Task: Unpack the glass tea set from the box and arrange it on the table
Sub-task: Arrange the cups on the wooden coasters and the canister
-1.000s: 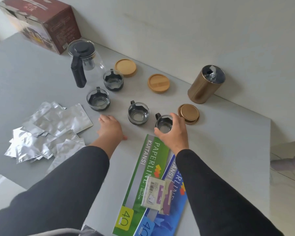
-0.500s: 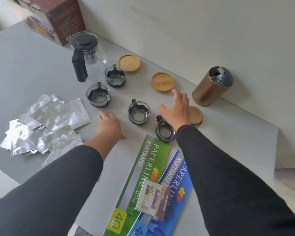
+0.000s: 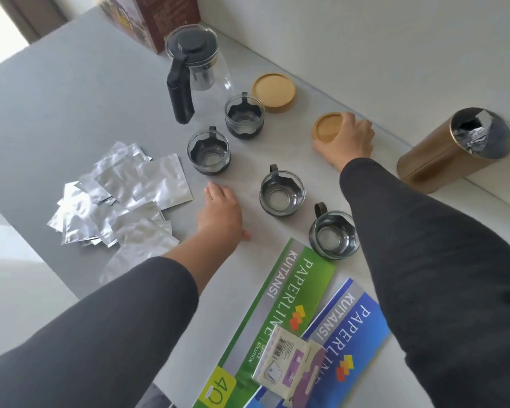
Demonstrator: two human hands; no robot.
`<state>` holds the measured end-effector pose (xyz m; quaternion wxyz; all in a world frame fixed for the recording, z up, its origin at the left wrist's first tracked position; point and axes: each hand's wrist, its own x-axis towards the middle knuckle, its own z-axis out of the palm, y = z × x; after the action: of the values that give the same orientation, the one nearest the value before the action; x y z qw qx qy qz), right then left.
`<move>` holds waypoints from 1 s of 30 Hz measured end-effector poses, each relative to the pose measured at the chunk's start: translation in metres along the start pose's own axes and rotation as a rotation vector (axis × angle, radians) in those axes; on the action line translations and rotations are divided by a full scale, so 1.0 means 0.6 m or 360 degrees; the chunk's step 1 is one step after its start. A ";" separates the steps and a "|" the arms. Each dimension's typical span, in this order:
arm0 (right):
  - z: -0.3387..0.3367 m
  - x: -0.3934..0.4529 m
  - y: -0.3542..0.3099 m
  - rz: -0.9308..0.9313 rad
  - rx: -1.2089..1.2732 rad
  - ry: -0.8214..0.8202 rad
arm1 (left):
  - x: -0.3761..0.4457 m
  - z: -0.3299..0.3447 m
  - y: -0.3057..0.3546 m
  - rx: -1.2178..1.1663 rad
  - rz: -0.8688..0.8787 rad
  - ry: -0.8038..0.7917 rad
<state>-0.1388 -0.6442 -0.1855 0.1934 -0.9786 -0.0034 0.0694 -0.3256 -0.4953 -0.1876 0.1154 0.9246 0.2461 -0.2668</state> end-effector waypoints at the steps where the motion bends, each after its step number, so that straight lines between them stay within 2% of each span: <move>1: 0.001 0.002 -0.001 0.0012 0.0003 -0.0014 | 0.000 0.000 0.000 -0.0001 -0.0004 -0.0001; 8: -0.002 0.000 0.006 0.0013 0.0071 0.0035 | 0.002 0.001 -0.003 0.0027 0.0008 -0.0008; 12: -0.026 -0.020 0.016 -0.0316 0.0005 0.0152 | 0.004 0.000 -0.003 0.0006 0.0017 -0.0014; 15: -0.039 -0.042 0.025 -0.0677 -0.0191 0.0021 | 0.003 0.000 -0.005 -0.0010 0.0015 -0.0023; 17: -0.040 -0.054 0.030 -0.0756 -0.0290 -0.0152 | 0.003 0.001 -0.005 0.0000 0.0021 -0.0010; 22: -0.031 -0.073 0.030 -0.0744 -0.0407 -0.0476 | 0.001 0.001 -0.004 0.0011 0.0030 0.0017; 30: -0.008 -0.078 0.028 -0.0678 -0.0415 -0.0526 | 0.002 0.001 -0.003 0.0007 0.0017 0.0008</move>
<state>-0.1846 -0.6633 -0.1812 0.0730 -0.9479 -0.2490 0.1847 -0.3260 -0.4935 -0.1888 0.1142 0.9269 0.2407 -0.2644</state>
